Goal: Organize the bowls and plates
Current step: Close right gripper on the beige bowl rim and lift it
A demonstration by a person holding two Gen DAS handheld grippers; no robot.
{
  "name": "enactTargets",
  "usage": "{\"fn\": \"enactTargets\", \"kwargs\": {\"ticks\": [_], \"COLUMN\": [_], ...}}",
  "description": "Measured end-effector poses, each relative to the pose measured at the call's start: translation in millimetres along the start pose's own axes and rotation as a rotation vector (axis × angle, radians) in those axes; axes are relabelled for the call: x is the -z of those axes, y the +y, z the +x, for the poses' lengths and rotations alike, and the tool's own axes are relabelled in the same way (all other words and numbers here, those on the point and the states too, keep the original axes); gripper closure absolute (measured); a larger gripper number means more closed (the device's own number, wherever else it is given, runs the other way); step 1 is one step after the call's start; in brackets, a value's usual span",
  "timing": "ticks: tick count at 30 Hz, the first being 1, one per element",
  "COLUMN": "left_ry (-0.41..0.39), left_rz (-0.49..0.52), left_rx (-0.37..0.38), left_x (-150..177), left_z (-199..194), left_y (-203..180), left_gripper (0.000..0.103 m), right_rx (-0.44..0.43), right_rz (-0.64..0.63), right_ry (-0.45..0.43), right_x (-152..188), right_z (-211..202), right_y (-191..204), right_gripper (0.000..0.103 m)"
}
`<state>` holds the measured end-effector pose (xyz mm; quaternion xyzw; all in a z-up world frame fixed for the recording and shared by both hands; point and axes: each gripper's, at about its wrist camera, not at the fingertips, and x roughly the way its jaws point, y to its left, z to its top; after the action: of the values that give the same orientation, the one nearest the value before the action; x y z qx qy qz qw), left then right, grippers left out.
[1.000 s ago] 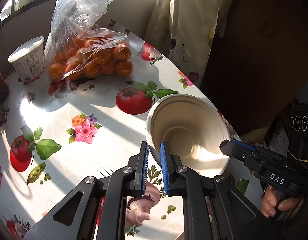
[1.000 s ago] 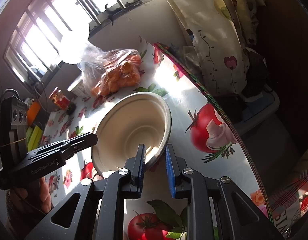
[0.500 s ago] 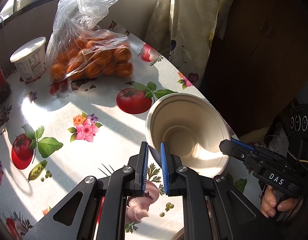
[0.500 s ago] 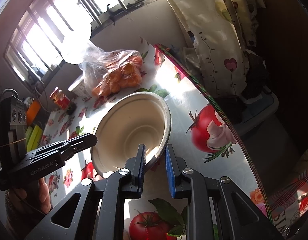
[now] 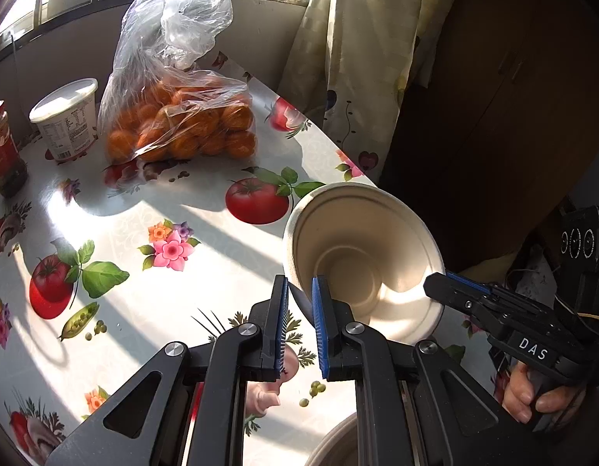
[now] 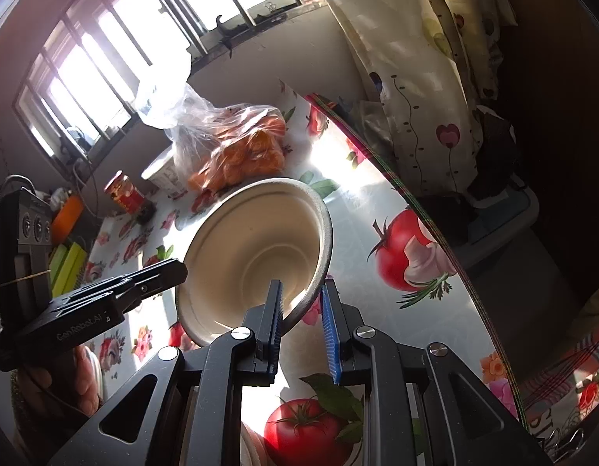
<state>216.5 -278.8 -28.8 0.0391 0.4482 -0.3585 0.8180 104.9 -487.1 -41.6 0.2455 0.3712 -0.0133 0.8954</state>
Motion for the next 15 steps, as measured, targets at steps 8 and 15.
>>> {"fn": "enactTargets", "kwargs": {"ticks": [8,15], "left_ry": [-0.013,-0.035], "left_rz": [0.005,0.002], "left_rx": [-0.003,0.005], "left_x": [4.3,9.9], "left_z": [-8.8,-20.6], "left_y": [-4.5,-7.6], "left_gripper": [0.09,0.09], "right_rx": [-0.008,-0.01], "right_rz": [0.001,-0.007], "right_ry": [-0.014,-0.027], "right_x": [5.4,10.2], "right_z": [-10.6,-23.6], "right_y": [5.0,11.7], "right_gripper": [0.084,0.084]}}
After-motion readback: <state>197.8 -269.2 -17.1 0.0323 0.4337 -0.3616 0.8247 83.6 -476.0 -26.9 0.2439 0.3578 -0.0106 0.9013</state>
